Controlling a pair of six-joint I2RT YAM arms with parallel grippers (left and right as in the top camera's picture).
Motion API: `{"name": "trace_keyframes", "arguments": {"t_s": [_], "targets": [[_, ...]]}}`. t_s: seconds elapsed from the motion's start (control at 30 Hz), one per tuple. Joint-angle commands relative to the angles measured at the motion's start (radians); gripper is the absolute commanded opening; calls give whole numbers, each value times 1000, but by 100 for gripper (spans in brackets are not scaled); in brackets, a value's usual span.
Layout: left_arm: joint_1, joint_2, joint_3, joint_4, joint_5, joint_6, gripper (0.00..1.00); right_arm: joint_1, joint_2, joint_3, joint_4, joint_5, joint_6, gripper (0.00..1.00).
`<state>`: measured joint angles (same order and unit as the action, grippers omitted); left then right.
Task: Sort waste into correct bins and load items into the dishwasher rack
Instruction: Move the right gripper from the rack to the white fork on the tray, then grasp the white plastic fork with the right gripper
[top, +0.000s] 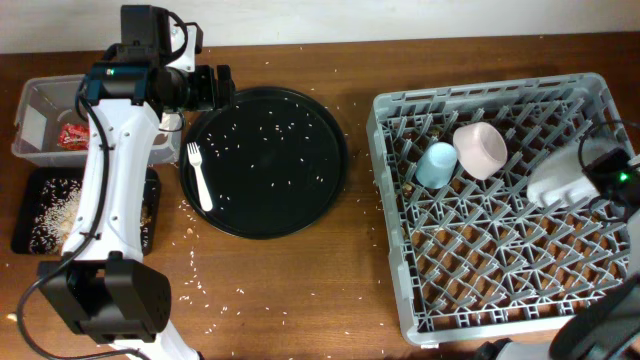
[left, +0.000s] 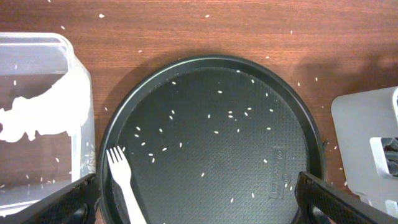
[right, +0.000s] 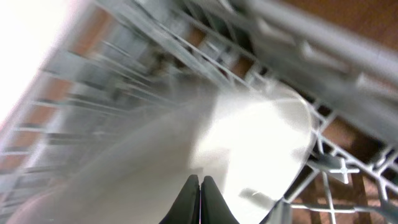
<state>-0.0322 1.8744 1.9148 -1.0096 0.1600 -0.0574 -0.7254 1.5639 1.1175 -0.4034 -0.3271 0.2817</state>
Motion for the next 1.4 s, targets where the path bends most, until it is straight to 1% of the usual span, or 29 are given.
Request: {"name": "trace_keyframes", "arguments": {"t_s": [0.0, 0.07, 0.13, 0.17, 0.2, 0.23, 0.27, 0.3, 0.33, 0.37, 0.4, 0.43, 0.5, 0.53, 0.6, 0.67, 0.7, 0.73, 0.8, 0.87, 0.9, 0.93, 1.03, 1.07, 1.1, 1.13, 1.2, 1.3, 1.37], "targets": [[3, 9, -3, -1, 0, -2, 99, 5, -188, 27, -21, -121, -46, 4], [3, 9, -3, -1, 0, -2, 99, 6, -326, 27, -41, -208, -63, 4], [3, 9, -3, -1, 1, -2, 99, 21, -423, 27, -73, -272, -72, 5], [3, 9, -3, -1, 0, -2, 99, 43, -465, 27, -99, -272, -80, 9], [3, 9, -3, -1, 1, -2, 99, 80, -501, 27, -125, -272, -88, 17], [3, 9, -3, -1, 1, -2, 99, 127, -524, 27, -140, -271, -88, 23], [3, 9, -3, -1, 0, -2, 99, 189, -536, 27, -144, -271, -88, 29], [3, 9, -3, -2, 0, -2, 99, 248, -536, 27, -144, -266, -88, 33], [3, 9, -3, -2, 0, -2, 99, 321, -530, 27, -148, -249, -87, 40], [3, 9, -3, -1, 0, -2, 99, 406, -522, 27, -158, -212, -87, 44], [3, 9, -3, 0, 1, -2, 99, 476, -511, 27, -166, -169, -80, 58], [3, 9, -3, 10, 0, -2, 99, 539, -498, 27, -174, -114, -57, 66], [2, 9, -3, 60, 5, -2, 99, 721, -446, 27, -189, 9, -26, 71], [3, 8, -3, 53, -21, 23, 99, 822, -406, 27, -174, 51, 7, 71], [18, 0, 1, 43, -60, 47, 99, 952, -334, 32, -126, 106, 51, 71], [60, -31, 30, 13, -58, 20, 99, 1083, -208, 91, -106, 149, 68, 71], [82, -47, 47, 0, -45, 11, 99, 1118, -164, 122, -110, 160, 68, 71], [113, -75, 68, -19, -19, 8, 99, 1185, -55, 212, -126, 180, 68, 71], [161, -124, 71, -51, -24, 2, 95, 1250, 98, 356, -139, 186, 68, 70], [220, -154, 71, -81, -30, -20, 95, 1308, 251, 512, -148, 187, 68, 66], [261, -161, 71, -93, -29, -34, 95, 1345, 355, 627, -163, 193, 67, 65], [325, -163, 71, -119, -22, -58, 95, 1393, 488, 791, -207, 217, 58, 64], [387, -162, 71, -183, -26, -62, 96, 1493, 761, 1147, -341, 245, 11, 65], [394, -162, 71, -193, -26, -61, 96, 1525, 841, 1240, -367, 254, 9, 65], [397, -162, 70, -198, -26, -61, 96, 1556, 901, 1293, -371, 260, 3, 65], [397, -162, 70, -200, -26, -62, 96, 1577, 929, 1295, -364, 274, 3, 65], [397, -162, 70, -203, -26, -62, 96, 1609, 970, 1295, -364, 297, -43, 65], [397, -162, 69, -220, -26, -62, 96, 1651, 1042, 1295, -362, 375, -122, 65], [397, -159, 68, -238, -26, -62, 96, 1661, 1080, 1295, -359, 440, -136, 65]]}}
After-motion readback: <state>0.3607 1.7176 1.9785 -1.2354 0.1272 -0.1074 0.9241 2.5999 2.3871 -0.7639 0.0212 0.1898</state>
